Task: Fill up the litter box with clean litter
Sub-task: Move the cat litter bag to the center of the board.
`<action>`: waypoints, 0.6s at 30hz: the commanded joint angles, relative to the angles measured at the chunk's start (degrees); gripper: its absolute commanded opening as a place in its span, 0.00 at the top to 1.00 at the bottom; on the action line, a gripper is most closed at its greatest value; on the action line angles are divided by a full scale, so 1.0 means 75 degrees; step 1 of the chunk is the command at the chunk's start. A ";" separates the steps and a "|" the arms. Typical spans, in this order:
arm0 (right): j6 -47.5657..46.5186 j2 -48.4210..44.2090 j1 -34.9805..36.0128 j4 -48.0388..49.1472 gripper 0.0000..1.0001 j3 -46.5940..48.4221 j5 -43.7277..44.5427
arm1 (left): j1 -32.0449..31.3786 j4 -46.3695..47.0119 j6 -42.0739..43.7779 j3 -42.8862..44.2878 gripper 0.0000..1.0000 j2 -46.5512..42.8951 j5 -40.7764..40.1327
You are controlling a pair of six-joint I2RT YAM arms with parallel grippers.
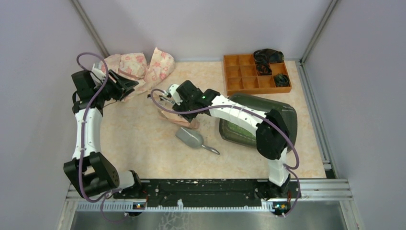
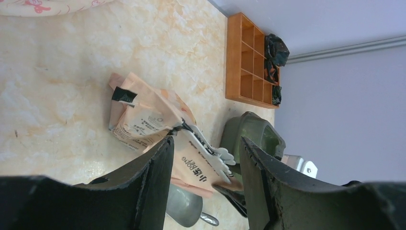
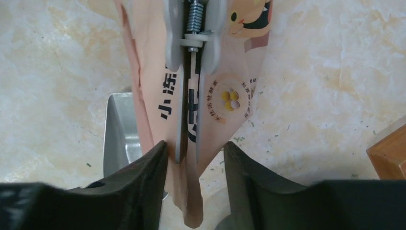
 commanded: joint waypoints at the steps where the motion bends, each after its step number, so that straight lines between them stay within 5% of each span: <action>1: 0.0161 0.0163 -0.0050 0.0118 0.62 0.0579 0.0180 | -0.0039 -0.0115 0.0082 0.0084 0.42 -0.0228 -0.0015; 6: 0.0365 0.0124 -0.0046 0.0078 1.00 0.0584 0.0195 | -0.0044 -0.0138 0.0082 0.0071 0.42 -0.0251 -0.0007; 18: 0.1729 -0.0320 -0.0493 0.0315 1.00 0.0356 0.1091 | -0.0106 -0.0126 0.0070 0.0031 0.42 -0.0306 0.0080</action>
